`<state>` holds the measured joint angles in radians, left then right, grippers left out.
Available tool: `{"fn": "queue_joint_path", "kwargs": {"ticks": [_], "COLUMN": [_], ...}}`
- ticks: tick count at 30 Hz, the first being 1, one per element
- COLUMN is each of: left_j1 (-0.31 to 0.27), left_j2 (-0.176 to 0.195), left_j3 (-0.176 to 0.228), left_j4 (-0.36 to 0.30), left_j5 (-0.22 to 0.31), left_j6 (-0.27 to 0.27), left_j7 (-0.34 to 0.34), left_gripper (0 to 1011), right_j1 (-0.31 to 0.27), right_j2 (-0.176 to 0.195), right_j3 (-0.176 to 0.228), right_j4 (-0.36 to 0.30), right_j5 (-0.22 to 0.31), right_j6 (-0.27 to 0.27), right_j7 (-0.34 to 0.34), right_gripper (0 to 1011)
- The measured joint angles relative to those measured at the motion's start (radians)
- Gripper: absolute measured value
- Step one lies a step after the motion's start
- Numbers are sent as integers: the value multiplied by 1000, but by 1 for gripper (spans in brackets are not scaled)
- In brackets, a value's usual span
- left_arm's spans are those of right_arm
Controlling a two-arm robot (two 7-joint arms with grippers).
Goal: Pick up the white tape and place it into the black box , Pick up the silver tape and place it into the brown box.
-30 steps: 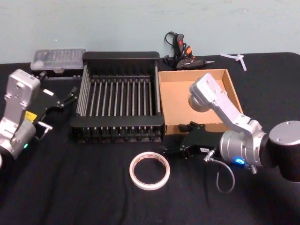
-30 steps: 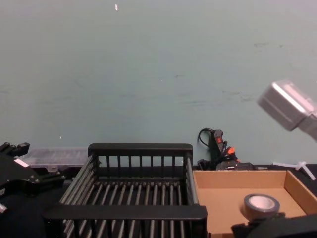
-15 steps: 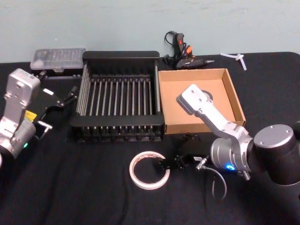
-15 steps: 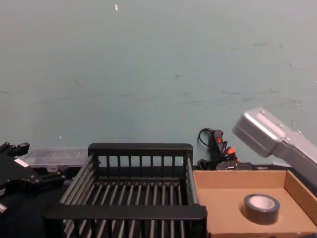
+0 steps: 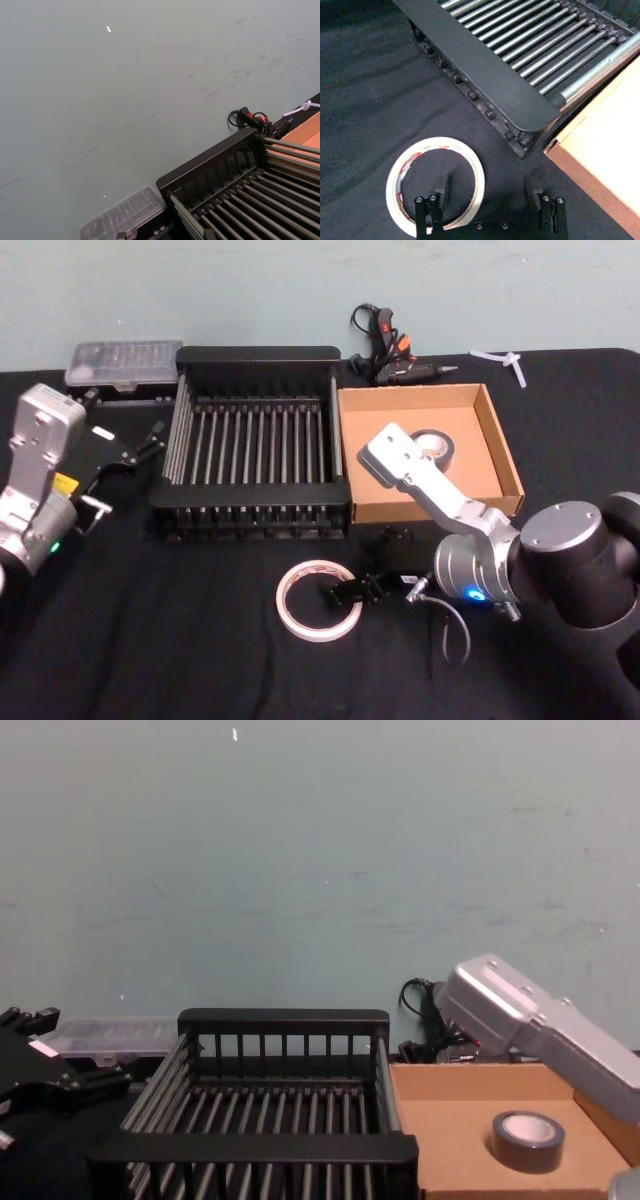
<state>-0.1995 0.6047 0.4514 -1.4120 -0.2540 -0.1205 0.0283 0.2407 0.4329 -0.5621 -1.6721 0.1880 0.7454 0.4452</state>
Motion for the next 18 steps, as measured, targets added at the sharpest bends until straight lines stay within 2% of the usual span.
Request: {"fn": "queue_joint_path", "kwargs": {"ticks": [18], "left_j1": [0], "left_j2": [0], "left_j3": [0], "left_j4": [0], "left_j5": [0], "left_j6": [0], "left_j7": [0], "left_gripper": [1002], "right_j1": [1], "right_j2": [-22], "right_j3": [0], "right_j4": [21], "right_j5": [-33], "right_j6": [8], "right_j7": [26], "right_gripper": [1002]}}
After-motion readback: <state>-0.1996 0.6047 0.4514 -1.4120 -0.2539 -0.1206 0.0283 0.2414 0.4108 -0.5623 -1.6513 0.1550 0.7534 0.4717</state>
